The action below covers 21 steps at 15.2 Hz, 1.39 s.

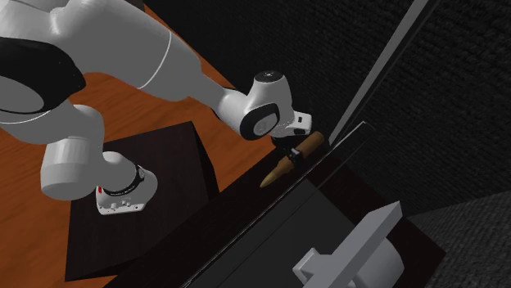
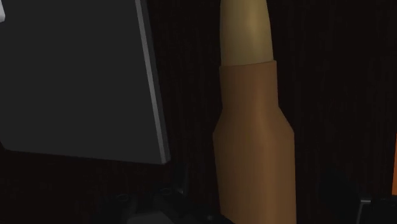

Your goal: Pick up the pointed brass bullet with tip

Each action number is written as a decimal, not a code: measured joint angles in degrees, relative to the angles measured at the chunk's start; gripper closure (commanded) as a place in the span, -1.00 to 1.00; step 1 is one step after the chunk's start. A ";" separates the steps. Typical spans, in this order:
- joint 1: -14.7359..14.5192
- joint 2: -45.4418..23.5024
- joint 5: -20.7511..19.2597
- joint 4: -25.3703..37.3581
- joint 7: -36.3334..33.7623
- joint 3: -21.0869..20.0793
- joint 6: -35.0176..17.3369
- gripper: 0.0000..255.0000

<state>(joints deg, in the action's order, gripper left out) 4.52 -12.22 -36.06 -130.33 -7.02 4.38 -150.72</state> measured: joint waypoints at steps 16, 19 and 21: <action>0.22 1.22 1.19 0.25 1.41 -0.33 1.29 1.00; 0.27 3.09 2.47 0.17 2.76 -0.74 2.96 1.00; 0.29 4.20 3.42 0.43 3.78 -1.00 4.24 1.00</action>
<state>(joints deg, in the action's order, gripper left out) 4.81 -8.02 -32.64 -129.89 -3.24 3.37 -146.48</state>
